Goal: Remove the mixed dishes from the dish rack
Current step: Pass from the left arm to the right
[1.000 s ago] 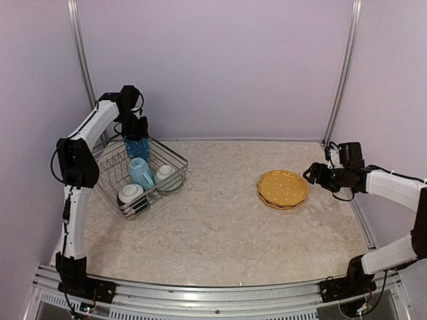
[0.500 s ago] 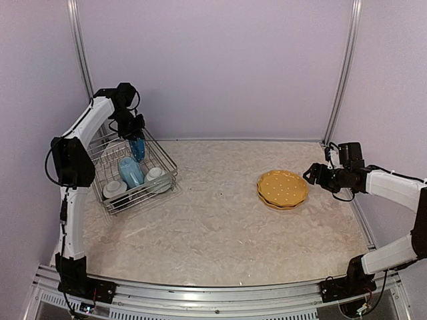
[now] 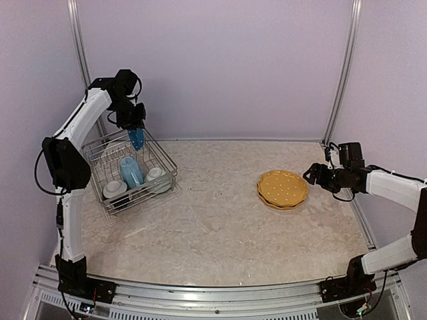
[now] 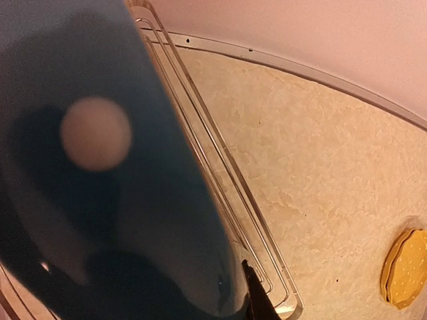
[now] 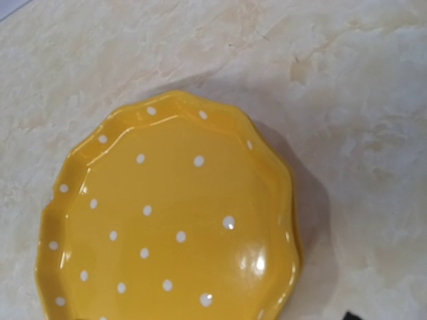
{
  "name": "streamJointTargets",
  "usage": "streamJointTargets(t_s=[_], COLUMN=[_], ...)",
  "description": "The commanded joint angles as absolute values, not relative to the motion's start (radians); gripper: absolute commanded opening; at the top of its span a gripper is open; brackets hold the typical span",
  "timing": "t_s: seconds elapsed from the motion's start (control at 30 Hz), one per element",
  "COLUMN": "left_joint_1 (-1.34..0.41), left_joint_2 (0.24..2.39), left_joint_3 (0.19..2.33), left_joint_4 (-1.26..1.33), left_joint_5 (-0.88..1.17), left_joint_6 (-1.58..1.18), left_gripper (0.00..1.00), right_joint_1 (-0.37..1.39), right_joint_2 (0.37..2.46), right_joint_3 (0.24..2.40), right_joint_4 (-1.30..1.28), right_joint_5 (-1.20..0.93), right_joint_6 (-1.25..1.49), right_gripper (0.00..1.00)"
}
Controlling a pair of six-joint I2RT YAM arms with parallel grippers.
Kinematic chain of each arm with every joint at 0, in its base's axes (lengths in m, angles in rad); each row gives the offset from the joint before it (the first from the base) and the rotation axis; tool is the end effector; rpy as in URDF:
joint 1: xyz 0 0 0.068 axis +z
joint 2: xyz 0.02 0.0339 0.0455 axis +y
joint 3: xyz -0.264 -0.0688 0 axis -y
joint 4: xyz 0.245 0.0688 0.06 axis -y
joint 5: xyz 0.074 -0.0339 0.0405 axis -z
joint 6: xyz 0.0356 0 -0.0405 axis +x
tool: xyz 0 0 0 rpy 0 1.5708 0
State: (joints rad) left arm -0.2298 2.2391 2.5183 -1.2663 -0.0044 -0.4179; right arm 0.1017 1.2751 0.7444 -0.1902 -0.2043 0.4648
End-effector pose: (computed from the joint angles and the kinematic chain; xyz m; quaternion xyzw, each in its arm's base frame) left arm 0.4508 -0.1053 0.3544 -0.0906 0.9534 -0.0896 0.2734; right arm 0.2644 0.0342 0.2219 0.1223 0.8990 0.2038 0.3678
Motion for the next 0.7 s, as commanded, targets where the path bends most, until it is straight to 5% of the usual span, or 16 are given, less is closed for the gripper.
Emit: streamJointTargets(t_s=[0.0, 0.37, 0.67], left_joint_1=[-0.265, -0.358, -0.59], left_joint_2=[2.129, 2.057, 1.952], left_joint_3=[2.508, 2.482, 2.251], left_joint_4=[-1.211, -1.219, -1.068], left_joint_5=[-0.164, -0.224, -0.363], left_joint_6=[-0.393, -0.333, -0.115], left_gripper=[0.0, 0.0, 0.0], right_joint_1=[0.112, 0.112, 0.146], right_joint_2=[1.244, 1.232, 1.263], right_joint_3=[0.748, 0.742, 0.808], right_joint_4=[-0.202, -0.2, -0.182], right_joint_5=[-0.205, -0.21, -0.248], right_joint_6=[0.468, 0.48, 0.507], right_gripper=[0.8, 0.8, 0.81])
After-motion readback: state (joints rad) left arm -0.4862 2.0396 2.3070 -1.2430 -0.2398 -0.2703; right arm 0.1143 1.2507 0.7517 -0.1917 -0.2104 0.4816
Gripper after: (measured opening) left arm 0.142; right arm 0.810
